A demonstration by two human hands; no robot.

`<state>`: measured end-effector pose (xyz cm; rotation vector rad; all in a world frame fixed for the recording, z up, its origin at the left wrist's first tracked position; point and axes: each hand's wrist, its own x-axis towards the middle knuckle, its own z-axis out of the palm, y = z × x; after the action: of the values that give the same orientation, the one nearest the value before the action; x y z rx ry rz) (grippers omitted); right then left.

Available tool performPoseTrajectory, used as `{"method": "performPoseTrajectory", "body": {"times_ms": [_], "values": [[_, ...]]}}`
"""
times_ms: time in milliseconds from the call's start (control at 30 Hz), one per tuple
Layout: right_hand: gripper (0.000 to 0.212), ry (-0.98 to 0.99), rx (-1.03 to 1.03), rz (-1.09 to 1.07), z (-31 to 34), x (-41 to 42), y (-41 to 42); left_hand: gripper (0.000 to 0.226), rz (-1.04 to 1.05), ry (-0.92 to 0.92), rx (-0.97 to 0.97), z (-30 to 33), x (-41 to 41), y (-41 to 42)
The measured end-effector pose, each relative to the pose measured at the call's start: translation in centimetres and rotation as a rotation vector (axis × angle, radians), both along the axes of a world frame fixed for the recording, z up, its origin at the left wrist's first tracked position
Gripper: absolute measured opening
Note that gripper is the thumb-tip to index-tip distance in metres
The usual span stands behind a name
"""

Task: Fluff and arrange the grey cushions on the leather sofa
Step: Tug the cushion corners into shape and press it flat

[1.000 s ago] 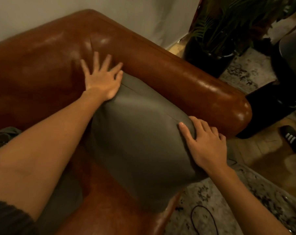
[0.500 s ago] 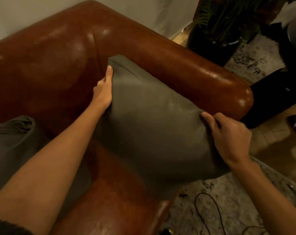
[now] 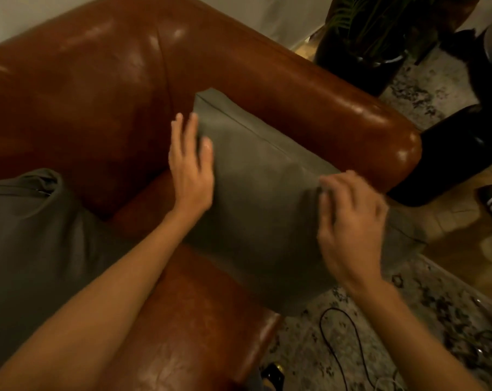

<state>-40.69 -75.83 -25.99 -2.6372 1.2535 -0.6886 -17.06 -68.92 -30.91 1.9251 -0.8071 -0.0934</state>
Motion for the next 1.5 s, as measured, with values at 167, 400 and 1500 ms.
{"method": "performPoseTrajectory", "body": {"times_ms": [167, 400, 1500], "values": [[0.051, 0.254, -0.164, 0.435, -6.0, -0.1, 5.0, 0.060, -0.664, -0.933, 0.216, -5.4, -4.1, 4.3], [0.060, 0.519, -0.413, 0.525, -6.2, -4.4, -1.3, 0.076, -0.625, -1.061, 0.216, -8.2, 1.0, 1.4], [0.056, 0.675, -0.506, 0.910, -8.2, -10.3, -3.0, 0.098, -0.157, 0.221, 0.367, -8.7, -1.2, 3.6]]}}
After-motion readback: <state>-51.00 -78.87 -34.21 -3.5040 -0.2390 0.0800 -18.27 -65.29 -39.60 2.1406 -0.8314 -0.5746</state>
